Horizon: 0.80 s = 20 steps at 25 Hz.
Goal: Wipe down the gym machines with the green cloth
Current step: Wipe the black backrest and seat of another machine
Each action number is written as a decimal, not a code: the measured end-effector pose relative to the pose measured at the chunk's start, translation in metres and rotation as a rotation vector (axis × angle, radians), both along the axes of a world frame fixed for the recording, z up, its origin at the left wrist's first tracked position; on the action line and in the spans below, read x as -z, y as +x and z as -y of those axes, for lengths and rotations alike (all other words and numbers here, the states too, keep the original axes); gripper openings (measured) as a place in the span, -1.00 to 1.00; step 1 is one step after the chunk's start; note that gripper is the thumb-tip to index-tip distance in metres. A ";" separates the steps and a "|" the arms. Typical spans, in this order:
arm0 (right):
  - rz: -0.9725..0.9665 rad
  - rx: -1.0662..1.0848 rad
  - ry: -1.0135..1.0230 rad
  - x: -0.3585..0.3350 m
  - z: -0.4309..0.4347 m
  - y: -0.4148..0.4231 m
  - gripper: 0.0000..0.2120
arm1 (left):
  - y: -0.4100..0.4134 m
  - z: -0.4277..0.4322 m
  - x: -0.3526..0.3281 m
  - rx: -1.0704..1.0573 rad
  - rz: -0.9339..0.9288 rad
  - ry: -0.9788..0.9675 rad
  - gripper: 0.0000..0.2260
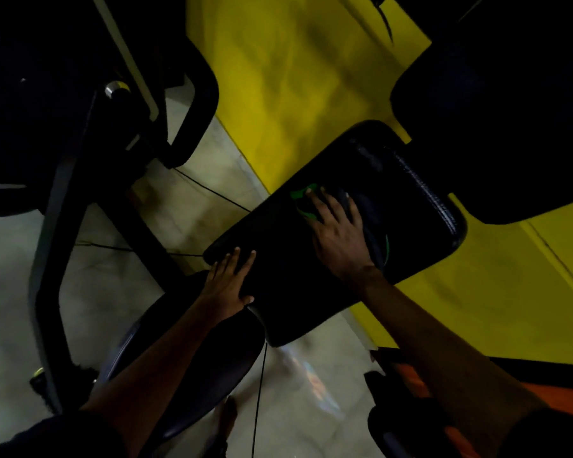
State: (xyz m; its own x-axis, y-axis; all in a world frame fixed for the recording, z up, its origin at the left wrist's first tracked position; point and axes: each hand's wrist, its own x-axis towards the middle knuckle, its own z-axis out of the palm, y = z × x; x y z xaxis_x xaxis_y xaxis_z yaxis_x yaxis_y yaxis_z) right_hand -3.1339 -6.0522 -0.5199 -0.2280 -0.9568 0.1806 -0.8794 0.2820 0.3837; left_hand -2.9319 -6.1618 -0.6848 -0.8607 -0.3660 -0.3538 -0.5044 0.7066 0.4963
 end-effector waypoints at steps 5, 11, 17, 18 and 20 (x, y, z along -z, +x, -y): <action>-0.101 -0.056 0.027 0.011 0.015 -0.003 -0.47 | 0.018 0.000 0.049 0.061 0.242 -0.100 0.06; -0.105 -0.123 0.125 0.036 0.056 0.001 -0.51 | 0.045 0.011 0.081 0.069 0.460 -0.096 0.05; -0.111 -0.029 -0.066 -0.010 0.060 -0.011 -0.60 | 0.054 0.010 0.081 0.051 0.393 -0.087 0.02; -0.141 0.003 -0.060 -0.008 0.065 -0.008 -0.59 | 0.057 0.009 0.084 0.035 0.370 -0.096 0.02; -0.178 0.042 0.017 0.008 0.079 -0.002 -0.53 | 0.070 0.010 0.094 -0.014 0.296 -0.077 0.01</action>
State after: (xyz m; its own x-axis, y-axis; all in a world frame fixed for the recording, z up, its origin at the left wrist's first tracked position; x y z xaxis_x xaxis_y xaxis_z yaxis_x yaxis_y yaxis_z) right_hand -3.1355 -6.1314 -0.5277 -0.2340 -0.9502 0.2058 -0.7848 0.3096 0.5368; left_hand -2.8618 -6.1718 -0.7793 -0.7193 -0.4124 -0.5591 -0.6288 0.7287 0.2713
